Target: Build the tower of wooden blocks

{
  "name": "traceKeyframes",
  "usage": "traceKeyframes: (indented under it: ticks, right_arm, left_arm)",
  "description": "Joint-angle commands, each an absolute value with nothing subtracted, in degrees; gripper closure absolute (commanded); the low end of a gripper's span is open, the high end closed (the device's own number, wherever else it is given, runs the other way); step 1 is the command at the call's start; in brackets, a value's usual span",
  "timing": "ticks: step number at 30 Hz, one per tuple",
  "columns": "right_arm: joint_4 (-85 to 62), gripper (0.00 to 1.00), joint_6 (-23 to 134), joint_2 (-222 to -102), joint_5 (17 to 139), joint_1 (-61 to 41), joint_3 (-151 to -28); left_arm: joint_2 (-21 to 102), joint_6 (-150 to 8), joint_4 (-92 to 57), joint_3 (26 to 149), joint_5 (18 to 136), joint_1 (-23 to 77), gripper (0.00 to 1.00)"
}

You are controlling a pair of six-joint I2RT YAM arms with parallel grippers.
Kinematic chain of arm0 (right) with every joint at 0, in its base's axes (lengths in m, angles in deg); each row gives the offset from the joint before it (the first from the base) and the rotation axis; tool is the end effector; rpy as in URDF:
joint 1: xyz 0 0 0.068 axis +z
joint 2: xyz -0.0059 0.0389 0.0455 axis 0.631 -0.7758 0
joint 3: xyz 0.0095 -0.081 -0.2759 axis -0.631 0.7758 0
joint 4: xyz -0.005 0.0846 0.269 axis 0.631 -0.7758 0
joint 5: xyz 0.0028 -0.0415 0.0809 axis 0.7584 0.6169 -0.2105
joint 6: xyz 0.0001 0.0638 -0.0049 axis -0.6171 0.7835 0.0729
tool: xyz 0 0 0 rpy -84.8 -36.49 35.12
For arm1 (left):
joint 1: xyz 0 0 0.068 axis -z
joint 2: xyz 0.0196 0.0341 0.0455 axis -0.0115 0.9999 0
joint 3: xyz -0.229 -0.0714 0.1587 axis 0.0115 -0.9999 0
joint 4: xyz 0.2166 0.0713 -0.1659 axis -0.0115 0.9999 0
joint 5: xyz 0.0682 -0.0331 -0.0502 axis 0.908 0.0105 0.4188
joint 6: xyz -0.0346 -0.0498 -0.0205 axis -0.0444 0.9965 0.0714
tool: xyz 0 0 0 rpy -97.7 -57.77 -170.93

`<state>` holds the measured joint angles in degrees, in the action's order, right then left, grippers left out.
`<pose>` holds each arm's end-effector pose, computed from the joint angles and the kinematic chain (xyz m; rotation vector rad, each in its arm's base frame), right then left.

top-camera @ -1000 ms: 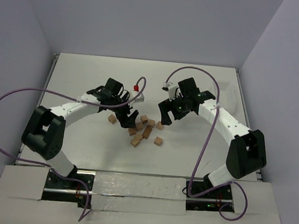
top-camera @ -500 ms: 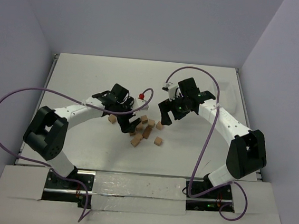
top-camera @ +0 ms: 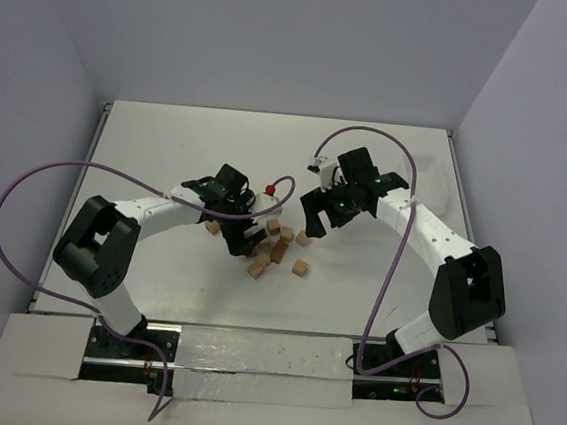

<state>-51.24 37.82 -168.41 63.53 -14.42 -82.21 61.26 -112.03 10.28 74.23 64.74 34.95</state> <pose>0.3009 0.1589 0.2576 -0.9286 2.4334 0.5911 0.2820 -0.2135 0.1717 1.4867 2.1791 -0.5105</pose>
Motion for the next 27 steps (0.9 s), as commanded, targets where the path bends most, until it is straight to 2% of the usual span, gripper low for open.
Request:
traceKeyframes:
  ticks: [1,18,24,27]
  right_arm:
    - [-51.8,0.04,37.8,-166.2,62.7,-14.7,-81.9]
    - [-51.9,0.04,37.6,-166.5,62.6,-14.8,-81.8]
    - [-51.9,0.04,37.6,-166.5,62.7,-14.8,-81.8]
    - [-51.9,0.04,37.5,-166.5,62.7,-14.8,-81.8]
  left_arm:
    - [62.1,-113.1,8.1,74.9,65.7,36.0,0.03]
    - [64.3,-113.8,7.1,74.5,66.5,37.1,0.12]
    - [64.4,-115.0,6.7,74.1,67.5,37.1,0.24]
    - [64.3,-116.1,6.5,73.8,67.7,37.3,0.33]
